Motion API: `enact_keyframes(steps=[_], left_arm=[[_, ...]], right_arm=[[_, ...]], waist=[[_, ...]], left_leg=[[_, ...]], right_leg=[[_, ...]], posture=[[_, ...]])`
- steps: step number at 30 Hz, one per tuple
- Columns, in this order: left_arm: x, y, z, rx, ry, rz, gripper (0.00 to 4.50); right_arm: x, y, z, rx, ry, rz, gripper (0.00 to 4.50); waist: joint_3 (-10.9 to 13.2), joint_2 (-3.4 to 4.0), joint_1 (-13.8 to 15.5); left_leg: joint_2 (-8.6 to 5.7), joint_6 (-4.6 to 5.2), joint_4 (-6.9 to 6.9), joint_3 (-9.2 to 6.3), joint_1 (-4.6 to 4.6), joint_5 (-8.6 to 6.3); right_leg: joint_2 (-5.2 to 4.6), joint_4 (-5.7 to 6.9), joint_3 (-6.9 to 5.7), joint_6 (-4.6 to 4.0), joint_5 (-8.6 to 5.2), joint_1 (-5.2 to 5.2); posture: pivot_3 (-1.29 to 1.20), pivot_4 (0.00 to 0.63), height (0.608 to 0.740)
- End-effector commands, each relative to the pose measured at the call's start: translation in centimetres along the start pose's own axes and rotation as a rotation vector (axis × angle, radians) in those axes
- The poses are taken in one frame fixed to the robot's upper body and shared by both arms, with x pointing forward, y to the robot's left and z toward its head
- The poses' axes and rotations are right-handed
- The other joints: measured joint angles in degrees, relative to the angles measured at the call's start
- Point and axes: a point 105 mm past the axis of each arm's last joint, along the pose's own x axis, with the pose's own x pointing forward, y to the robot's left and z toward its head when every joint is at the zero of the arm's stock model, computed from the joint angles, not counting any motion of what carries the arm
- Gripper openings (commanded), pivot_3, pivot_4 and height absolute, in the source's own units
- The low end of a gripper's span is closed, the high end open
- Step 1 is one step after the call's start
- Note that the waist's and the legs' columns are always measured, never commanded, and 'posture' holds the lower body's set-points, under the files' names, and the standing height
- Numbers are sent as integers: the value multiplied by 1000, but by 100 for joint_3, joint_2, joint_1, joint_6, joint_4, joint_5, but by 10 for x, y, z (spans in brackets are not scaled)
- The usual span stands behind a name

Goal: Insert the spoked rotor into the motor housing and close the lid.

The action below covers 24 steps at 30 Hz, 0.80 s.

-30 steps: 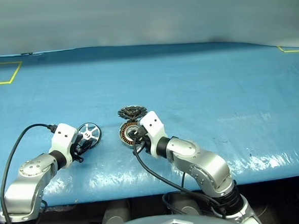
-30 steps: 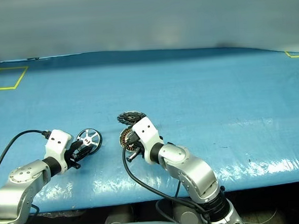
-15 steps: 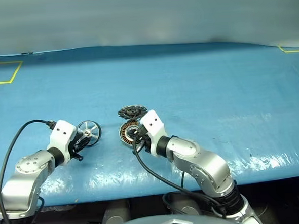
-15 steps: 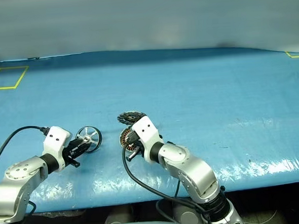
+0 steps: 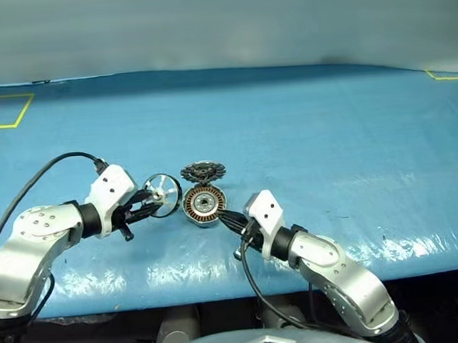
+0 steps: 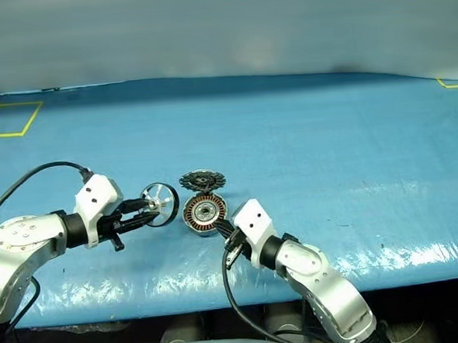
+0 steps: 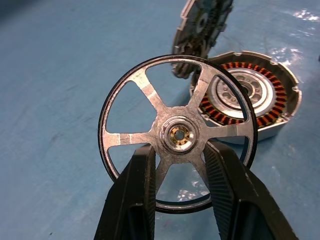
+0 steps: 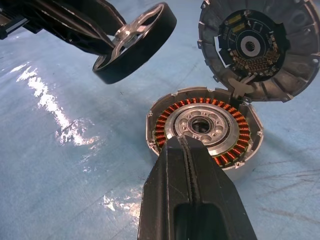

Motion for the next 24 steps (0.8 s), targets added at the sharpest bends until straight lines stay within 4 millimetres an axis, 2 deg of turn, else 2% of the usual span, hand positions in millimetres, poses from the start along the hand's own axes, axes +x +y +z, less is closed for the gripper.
enact_keyframes(steps=[1,8,16,24], left_arm=[[4,-14,13,76,-10,-125,1159],[21,-19,24,152,-13,-232,1159],[47,-11,28,184,6,-263,1159],[57,-8,36,216,-4,-276,1159]], right_arm=[[-3,0,8,-1,-65,-4,0],[-6,-5,4,39,-97,-62,0],[-11,-13,0,42,-143,-124,0],[-11,-14,-7,55,-141,-147,0]], waist=[[1,-3,-1],[1,-4,33],[2,-5,38],[2,-5,37]], left_leg=[[1,0,1,0,0,0],[0,1,2,2,0,0],[-1,1,5,2,-1,0],[-1,1,5,1,-2,0]], right_leg=[[0,0,0,-1,0,1],[2,0,3,-2,-1,1],[3,0,5,-1,0,3],[5,2,7,3,3,3]], posture=[[0,150,740],[0,150,740],[0,150,740],[0,150,740]])
